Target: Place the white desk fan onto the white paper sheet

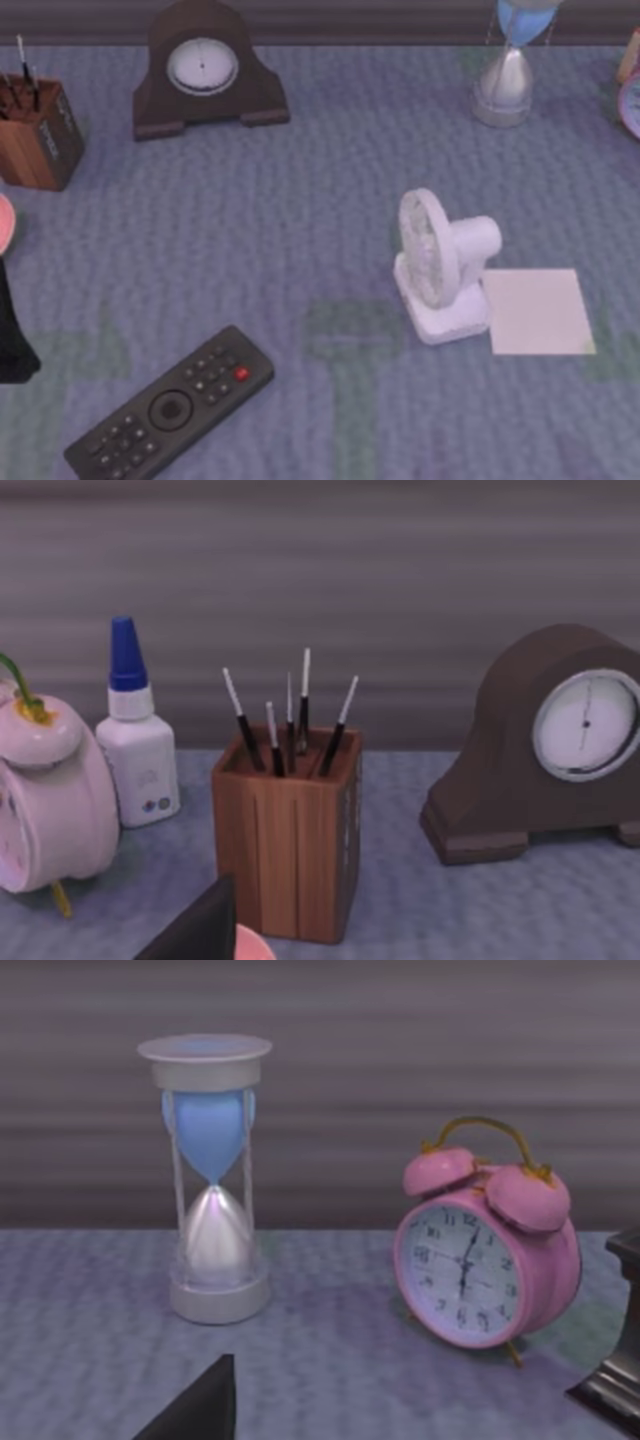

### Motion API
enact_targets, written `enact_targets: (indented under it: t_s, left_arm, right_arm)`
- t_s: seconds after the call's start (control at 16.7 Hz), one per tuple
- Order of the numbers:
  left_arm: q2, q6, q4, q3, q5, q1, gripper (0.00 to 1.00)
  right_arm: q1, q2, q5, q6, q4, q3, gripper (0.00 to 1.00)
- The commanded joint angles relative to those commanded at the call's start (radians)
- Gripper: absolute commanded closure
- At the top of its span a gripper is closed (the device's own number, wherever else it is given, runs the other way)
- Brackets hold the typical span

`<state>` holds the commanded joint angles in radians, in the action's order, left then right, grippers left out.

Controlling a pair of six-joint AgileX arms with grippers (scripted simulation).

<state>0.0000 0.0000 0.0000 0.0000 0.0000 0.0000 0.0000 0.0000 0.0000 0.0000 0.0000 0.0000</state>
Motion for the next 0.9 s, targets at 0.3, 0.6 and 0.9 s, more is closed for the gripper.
enact_targets:
  t_s: [0.3,0.6,0.9]
  left_arm:
    - [0.0,0.0,0.0,0.0,0.0,0.0,0.0]
    - [0.0,0.0,0.0,0.0,0.0,0.0,0.0]
    - [0.0,0.0,0.0,0.0,0.0,0.0,0.0]
  right_arm:
    - [0.023,0.062,0.0,0.005,-0.06,0.061,0.0]
    - [0.114,0.374,0.006,0.043,-0.32,0.362,0.0]
    - [0.245,0.878,0.006,0.119,-0.665,0.848,0.0]
